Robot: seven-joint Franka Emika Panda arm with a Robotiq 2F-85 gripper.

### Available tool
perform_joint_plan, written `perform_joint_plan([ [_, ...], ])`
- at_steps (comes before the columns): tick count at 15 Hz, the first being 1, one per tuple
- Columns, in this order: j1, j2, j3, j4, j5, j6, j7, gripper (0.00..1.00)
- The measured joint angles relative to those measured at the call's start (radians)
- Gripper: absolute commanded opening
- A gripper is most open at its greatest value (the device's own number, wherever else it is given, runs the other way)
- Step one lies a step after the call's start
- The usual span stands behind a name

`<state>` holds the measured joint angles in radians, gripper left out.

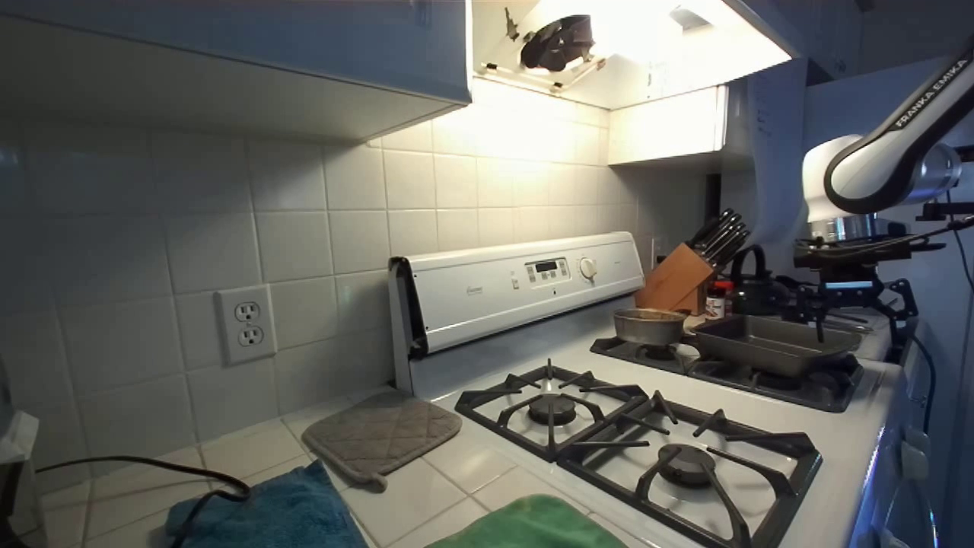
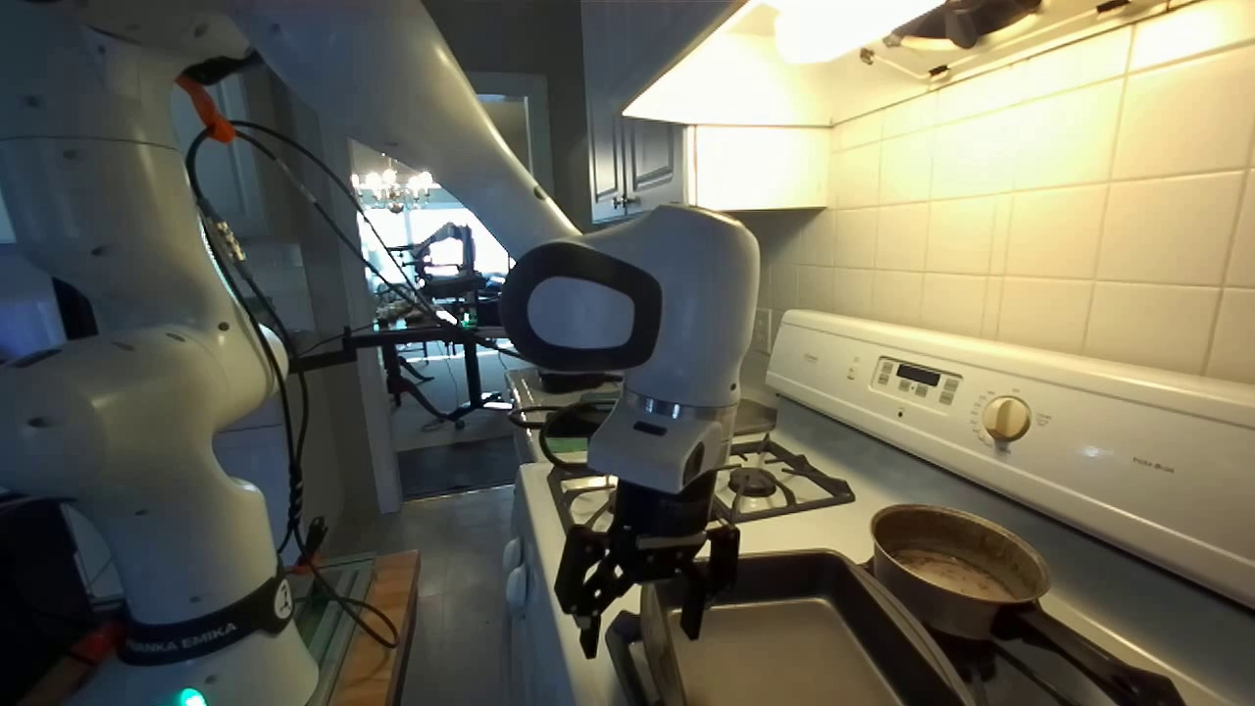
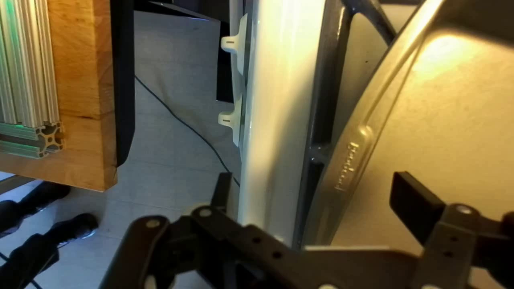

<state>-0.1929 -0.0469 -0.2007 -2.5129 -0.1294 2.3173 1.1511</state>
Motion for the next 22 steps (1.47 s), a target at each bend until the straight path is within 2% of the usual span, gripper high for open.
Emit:
perform_joint_plan([
  [10, -0.044, 0.001, -0.011, -0.023, -0.132, 0.01, -0.002, 1.0],
  [17, -0.068, 0.006, -0.031, -0.022, -0.169, 0.011, -0.008, 1.0],
  [22, -0.07, 0.003, -0.036, -0.021, -0.148, 0.138, -0.019, 1.0],
])
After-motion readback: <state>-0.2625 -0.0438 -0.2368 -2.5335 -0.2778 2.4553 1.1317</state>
